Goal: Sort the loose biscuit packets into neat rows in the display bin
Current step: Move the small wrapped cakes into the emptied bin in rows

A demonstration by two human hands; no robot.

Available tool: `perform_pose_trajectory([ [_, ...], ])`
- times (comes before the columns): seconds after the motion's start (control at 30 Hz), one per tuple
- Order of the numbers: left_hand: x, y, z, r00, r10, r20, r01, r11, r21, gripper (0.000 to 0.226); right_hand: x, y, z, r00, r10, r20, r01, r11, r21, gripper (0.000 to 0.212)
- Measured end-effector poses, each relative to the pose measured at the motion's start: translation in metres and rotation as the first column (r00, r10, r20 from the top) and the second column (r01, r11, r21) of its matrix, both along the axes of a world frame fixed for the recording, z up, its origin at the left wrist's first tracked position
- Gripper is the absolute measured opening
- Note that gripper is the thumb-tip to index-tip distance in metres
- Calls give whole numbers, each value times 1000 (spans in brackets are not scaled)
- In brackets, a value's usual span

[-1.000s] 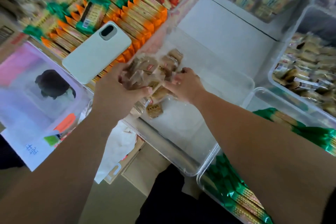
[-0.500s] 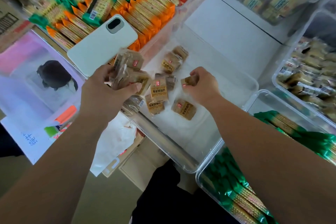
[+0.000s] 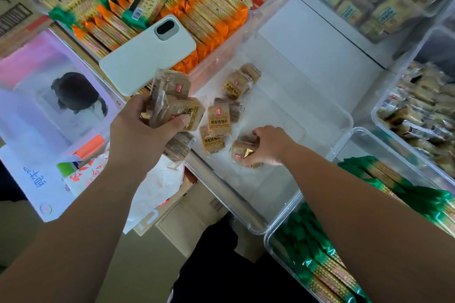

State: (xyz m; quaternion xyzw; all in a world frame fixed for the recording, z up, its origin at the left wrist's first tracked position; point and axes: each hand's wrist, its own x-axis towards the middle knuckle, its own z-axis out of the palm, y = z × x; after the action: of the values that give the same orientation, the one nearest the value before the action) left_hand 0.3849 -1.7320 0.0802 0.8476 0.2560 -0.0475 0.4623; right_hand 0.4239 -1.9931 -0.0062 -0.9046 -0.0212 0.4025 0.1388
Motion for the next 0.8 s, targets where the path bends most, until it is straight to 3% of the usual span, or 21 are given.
perform_pose_trajectory([
  [0.1, 2, -1, 0, 1000, 15, 0, -15, 1000, -26, 50, -4, 3, 2, 996, 5, -88, 0, 998, 63, 56],
  [0.23, 3, 1, 0, 1000, 17, 0, -17, 998, -63, 50, 3, 1, 15, 995, 43, -95, -32, 993, 114, 52],
  [0.33, 4, 4, -1, 1000, -18, 2, 18, 998, -67, 48, 16, -5, 41, 980, -86, -177, 140, 938, 318, 42],
  [0.4, 4, 5, -1, 1000, -25, 6, 26, 998, -63, 48, 23, 1, 53, 938, -201, -281, 314, 836, 450, 33],
  [0.53, 4, 6, -1, 1000, -16, 8, 17, 997, -69, 51, 27, 40, 37, 838, -409, -362, 542, 703, 461, 57],
  [0.67, 3, 6, -2, 1000, -8, 14, 9, 996, -91, 48, 22, 70, 17, 745, -514, -425, 666, 586, 461, 55],
  [0.8, 4, 7, -1, 1000, 6, 22, -4, 993, -120, 44, 18, 72, 14, 760, -530, -375, 648, 571, 504, 57],
])
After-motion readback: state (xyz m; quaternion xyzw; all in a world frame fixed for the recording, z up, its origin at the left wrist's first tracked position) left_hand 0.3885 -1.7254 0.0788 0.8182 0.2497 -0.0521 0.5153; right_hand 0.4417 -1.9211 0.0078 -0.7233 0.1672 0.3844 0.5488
